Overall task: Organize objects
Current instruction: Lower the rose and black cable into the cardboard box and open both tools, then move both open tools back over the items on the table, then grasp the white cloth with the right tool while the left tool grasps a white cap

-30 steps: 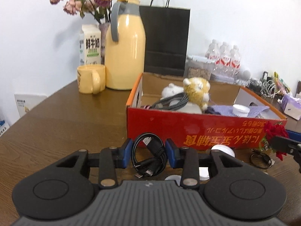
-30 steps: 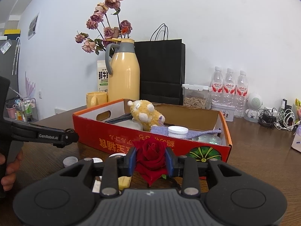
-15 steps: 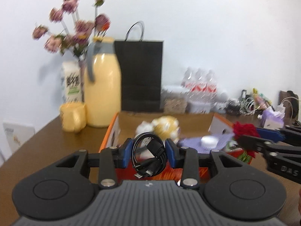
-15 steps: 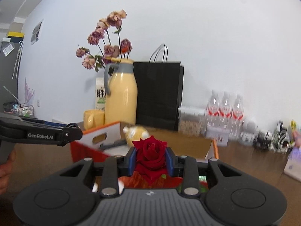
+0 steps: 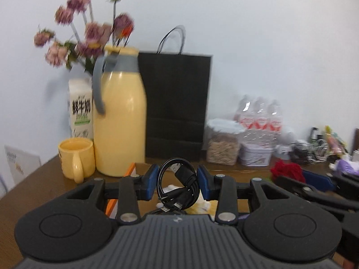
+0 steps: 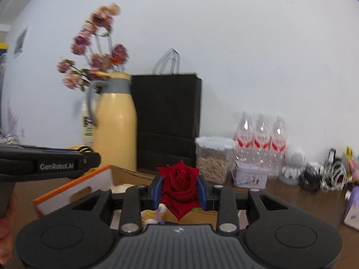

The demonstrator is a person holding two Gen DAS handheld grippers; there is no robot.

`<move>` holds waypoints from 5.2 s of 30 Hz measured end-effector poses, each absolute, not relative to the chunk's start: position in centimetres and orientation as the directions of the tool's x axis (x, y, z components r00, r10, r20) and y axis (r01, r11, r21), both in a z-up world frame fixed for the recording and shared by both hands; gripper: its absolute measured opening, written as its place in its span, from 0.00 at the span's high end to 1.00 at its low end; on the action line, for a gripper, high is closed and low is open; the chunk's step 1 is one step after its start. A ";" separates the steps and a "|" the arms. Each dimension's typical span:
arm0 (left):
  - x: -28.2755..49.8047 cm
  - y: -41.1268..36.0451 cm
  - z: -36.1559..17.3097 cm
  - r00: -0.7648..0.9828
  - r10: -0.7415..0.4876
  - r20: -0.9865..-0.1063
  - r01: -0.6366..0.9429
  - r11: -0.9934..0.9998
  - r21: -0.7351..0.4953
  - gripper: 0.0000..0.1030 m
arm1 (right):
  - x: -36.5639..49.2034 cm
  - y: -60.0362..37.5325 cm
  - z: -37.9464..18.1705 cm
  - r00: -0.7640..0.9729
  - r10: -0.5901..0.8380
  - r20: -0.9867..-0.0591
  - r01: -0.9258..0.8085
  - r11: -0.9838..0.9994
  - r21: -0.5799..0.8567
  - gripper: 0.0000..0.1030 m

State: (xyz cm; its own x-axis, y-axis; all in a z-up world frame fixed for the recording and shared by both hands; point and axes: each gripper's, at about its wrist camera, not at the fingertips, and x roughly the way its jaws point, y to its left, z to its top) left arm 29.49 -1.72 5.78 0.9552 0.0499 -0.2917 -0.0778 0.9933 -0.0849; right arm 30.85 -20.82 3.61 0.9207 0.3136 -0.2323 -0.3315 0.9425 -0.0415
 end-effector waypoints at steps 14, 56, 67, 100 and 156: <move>30.5 -0.9 3.1 0.933 0.040 -0.357 -0.070 0.995 -0.070 0.62 | 32.7 -21.7 0.0 0.892 0.304 -0.334 -0.325 0.946 -0.007 0.68; 24.6 -1.4 4.6 0.963 0.033 -0.269 -0.038 0.999 -0.013 0.00 | 27.0 -22.7 1.7 0.923 0.297 -0.244 -0.325 0.942 -0.080 0.00; 20.5 -0.9 4.7 0.951 0.009 -0.308 -0.004 1.000 0.017 0.00 | 23.5 -23.6 1.8 0.903 0.324 -0.281 -0.361 0.928 -0.090 0.00; 8.5 4.6 1.8 0.854 0.063 -0.516 -0.085 0.996 -0.019 0.00 | 14.3 -19.7 -2.6 0.694 0.421 -0.583 -0.499 0.866 0.030 0.00; 16.3 2.4 -1.1 0.797 -0.003 -0.604 0.000 1.000 -0.006 0.00 | 17.3 -19.6 -3.6 0.717 0.401 -0.571 -0.467 0.883 0.034 0.59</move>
State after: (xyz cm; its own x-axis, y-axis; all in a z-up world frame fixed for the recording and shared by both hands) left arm 16.30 2.39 -1.10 0.7971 -0.0031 -0.6038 -0.0005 1.0000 -0.0058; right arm 17.28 -19.57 -3.57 0.7166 0.4012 -0.5706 -0.4672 0.8835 0.0345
